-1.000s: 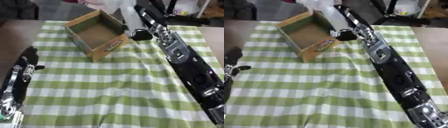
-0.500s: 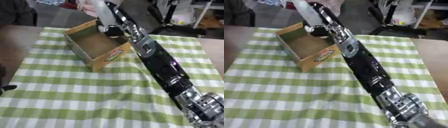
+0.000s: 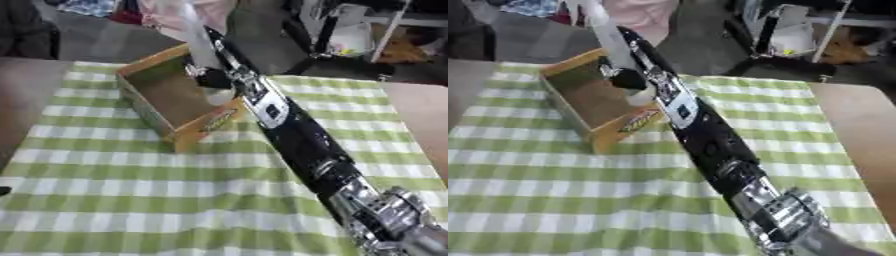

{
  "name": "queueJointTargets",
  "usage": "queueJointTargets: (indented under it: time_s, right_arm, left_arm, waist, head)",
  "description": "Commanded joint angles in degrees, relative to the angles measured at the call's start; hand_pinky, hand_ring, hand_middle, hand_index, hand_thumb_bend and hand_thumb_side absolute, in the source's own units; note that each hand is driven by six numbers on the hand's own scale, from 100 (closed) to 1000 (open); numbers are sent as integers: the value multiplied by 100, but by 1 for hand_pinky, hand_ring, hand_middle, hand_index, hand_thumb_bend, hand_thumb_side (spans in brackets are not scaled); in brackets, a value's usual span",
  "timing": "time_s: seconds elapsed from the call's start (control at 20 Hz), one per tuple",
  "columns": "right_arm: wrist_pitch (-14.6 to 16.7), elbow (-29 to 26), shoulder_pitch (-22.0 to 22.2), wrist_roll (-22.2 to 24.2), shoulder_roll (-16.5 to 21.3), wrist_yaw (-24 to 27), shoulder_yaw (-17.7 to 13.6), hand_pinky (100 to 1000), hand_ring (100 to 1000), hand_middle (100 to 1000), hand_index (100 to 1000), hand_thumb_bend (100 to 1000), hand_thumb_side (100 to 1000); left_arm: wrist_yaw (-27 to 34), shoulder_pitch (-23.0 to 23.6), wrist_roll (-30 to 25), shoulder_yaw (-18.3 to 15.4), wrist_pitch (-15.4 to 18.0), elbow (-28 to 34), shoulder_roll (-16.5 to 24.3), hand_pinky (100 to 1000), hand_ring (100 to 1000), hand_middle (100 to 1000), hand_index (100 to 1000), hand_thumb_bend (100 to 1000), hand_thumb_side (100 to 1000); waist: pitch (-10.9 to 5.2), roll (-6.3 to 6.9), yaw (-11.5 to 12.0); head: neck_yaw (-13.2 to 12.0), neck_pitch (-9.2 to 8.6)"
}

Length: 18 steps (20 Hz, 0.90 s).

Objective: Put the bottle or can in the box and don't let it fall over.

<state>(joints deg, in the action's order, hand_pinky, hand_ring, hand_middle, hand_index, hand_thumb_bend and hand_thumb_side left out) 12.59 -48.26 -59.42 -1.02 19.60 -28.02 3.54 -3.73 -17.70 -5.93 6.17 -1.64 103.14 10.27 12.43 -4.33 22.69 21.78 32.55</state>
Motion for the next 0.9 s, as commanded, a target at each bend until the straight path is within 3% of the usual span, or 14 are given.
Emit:
queueJointTargets:
  time_s: [0.05,0.45,0.7,0.9]
  right_arm:
    - [-21,-11,-102,-78,145,-130,-75,992,934,1000,1000,174,572]
    - [35,-55,-59,11,204,-189,-29,1000,934,1000,1000,191,571]
    - [77,-195,132,394,351,39,0,998,928,1000,1000,193,596]
    - [-91,-160,357,519,468,249,-100,991,919,1000,1000,178,612]
  left_arm:
    - [13,-55,-15,3,13,131,25,729,1000,1000,904,454,831]
    - [10,-20,-8,-9,10,114,17,729,1000,1000,904,457,833]
    - [-1,63,17,-37,5,74,16,729,1000,1000,904,458,836]
    - [-8,111,23,-46,11,48,9,729,1000,1000,904,459,835]
  waist:
    - [-103,38,-8]
    - [-116,46,-105]
    - [-155,48,-350]
    - [-212,54,-511]
  head:
    - [10,-85]
    - [4,-53]
    - [-103,5]
    - [-166,40]
